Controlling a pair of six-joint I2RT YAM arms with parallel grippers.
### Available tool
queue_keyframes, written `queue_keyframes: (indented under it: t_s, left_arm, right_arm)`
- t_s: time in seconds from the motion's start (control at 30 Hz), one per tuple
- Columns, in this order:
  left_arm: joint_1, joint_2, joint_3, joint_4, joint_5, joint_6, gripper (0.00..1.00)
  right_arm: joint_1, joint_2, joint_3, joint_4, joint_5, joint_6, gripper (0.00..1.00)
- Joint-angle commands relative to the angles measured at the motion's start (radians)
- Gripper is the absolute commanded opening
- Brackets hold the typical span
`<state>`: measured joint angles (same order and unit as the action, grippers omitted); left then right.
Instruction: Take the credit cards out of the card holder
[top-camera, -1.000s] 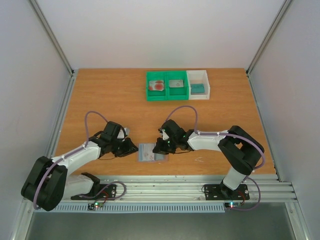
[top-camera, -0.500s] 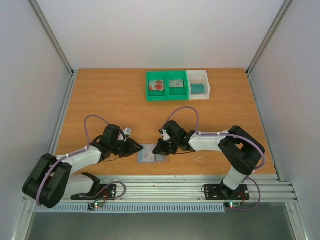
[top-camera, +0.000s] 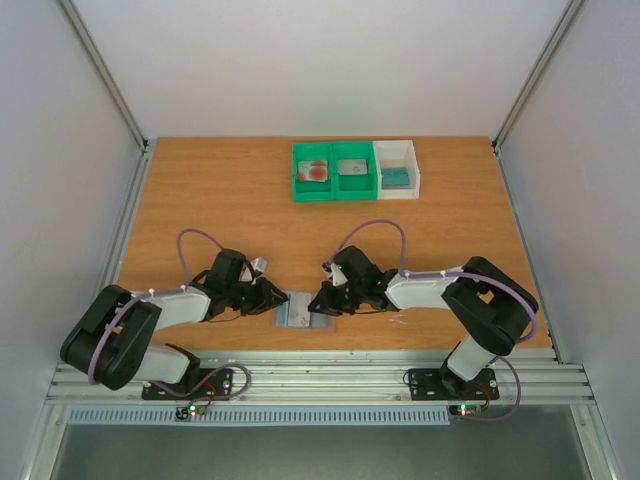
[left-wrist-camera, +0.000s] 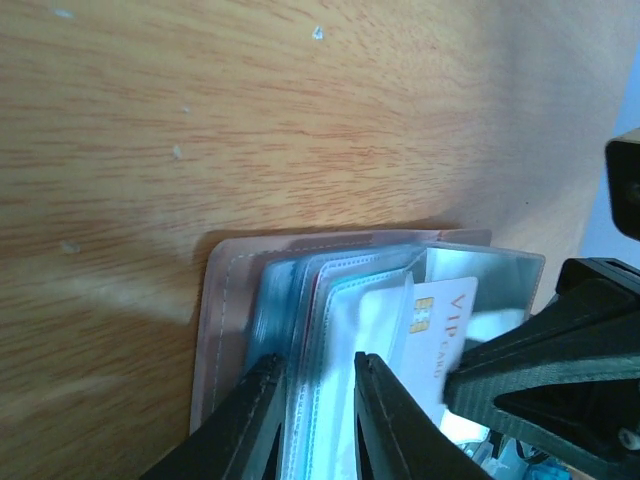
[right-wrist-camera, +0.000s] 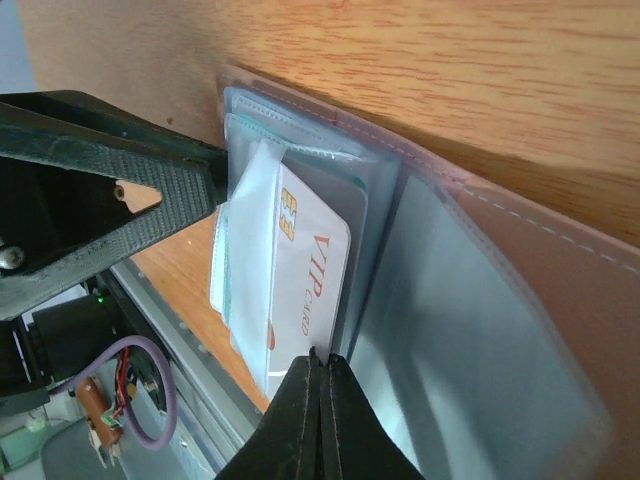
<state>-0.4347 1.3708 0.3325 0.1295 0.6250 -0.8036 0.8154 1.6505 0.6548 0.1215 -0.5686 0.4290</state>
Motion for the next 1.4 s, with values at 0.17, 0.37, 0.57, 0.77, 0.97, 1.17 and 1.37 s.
queue_keyframes:
  t_s: [0.17, 0.37, 0.57, 0.77, 0.97, 1.17, 1.37]
  left_arm:
    - [-0.007, 0.071, -0.025, -0.054, -0.123, 0.067, 0.22]
    - [-0.007, 0.027, -0.038, -0.058, -0.114, 0.033, 0.22]
    - [-0.013, -0.173, 0.008, -0.206, -0.060, -0.004, 0.32]
    - [-0.013, -0.388, 0.162, -0.473, 0.014, 0.114, 0.48]
    - [-0.013, -0.541, 0.367, -0.750, 0.108, 0.215, 0.65]
    - [-0.013, -0.572, 0.425, -0.779, 0.328, 0.243, 0.66]
    - [-0.013, -0.597, 0.461, -0.798, 0.404, 0.219, 0.64]
  right_arm:
    - [-0.068, -0.098, -0.056, -0.044, -0.021, -0.048, 0.01]
    - [-0.098, -0.172, -0.045, -0.128, -0.038, -0.098, 0.01]
    - [-0.105, -0.258, 0.057, -0.348, -0.076, -0.219, 0.01]
    - [-0.105, -0.355, 0.178, -0.578, -0.171, -0.376, 0.01]
    - [-0.104, -0.417, 0.240, -0.639, -0.415, -0.413, 0.01]
    - [-0.104, -0.479, 0.278, -0.634, -0.543, -0.451, 0.01]
    - [-0.101, -0.487, 0.282, -0.555, -0.622, -0.383, 0.01]
